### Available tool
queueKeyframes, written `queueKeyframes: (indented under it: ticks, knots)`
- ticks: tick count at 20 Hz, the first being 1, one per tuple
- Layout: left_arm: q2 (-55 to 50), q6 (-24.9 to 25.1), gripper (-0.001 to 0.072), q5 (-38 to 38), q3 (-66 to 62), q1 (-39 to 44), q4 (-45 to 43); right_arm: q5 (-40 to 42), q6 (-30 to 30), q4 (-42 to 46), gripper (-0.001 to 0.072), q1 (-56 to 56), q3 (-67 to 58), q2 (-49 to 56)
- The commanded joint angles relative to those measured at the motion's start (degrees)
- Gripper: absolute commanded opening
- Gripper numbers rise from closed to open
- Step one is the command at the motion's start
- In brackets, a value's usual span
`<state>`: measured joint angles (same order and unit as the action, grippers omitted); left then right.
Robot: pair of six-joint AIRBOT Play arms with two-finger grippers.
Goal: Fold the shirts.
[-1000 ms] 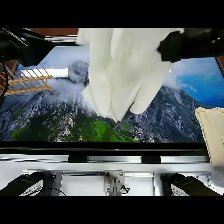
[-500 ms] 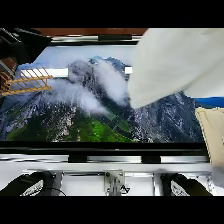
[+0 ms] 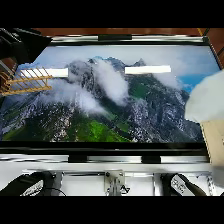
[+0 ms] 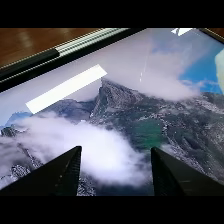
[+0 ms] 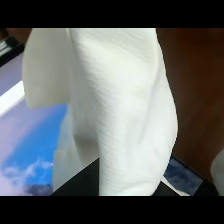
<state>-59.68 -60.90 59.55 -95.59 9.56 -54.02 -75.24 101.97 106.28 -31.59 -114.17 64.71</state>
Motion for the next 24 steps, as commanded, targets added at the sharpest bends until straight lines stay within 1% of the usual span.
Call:
queueKeyframes:
  ticks: [1, 5, 9, 11, 13, 15, 19, 21, 24]
  knots:
    - [0.02, -1.01, 0.0532, 0.0, -0.07, 0.0, 0.0, 4.02, 0.81, -2.97, 0.0082, -8.55, -0.04, 1.42]
    - [0.07, -1.62, 0.0532, 0.0, -0.09, 0.11, 0.02, 5.16, -0.28, -4.85, 0.0082, -13.22, -0.04, 5.05]
    - [0.09, -3.54, 0.0532, 0.04, -0.09, 0.11, 0.07, 11.1, -0.31, -6.1, 0.0082, -16.17, -0.04, 7.08]
    - [0.09, -3.74, 0.0531, 0.07, -0.09, 0.11, 0.42, 15.04, -0.98, -4.85, 0.0082, -17.09, -0.04, 7.17]
    - [0.09, -6.01, 0.053, 0.33, -0.09, 0.11, 0.5, 18.38, -1.38, -2.86, 0.0082, -17.73, -0.07, 7.19]
    - [0.11, -7.43, 0.0531, 2.08, -0.09, 0.11, 0.72, 19.34, -1.4, -2.29, 0.0082, -18.78, -0.04, 7.82]
    - [0.79, -7.74, 0.0525, 6.67, -0.09, 0.11, 3.08, 20.5, -1.42, -2.43, 0.0082, -21.88, -0.04, 9.31]
    - [1.38, -9.92, 0.0525, 7.19, -0.09, 0.11, 3.04, 20.98, -1.9, -2.47, 0.0082, -23.39, -0.04, 9.77]
    - [2.23, -9.94, 0.0525, 7.17, -0.09, 0.11, 3.06, 21.4, -3.04, -4.31, 0.0082, -25.73, -0.04, 10.12]
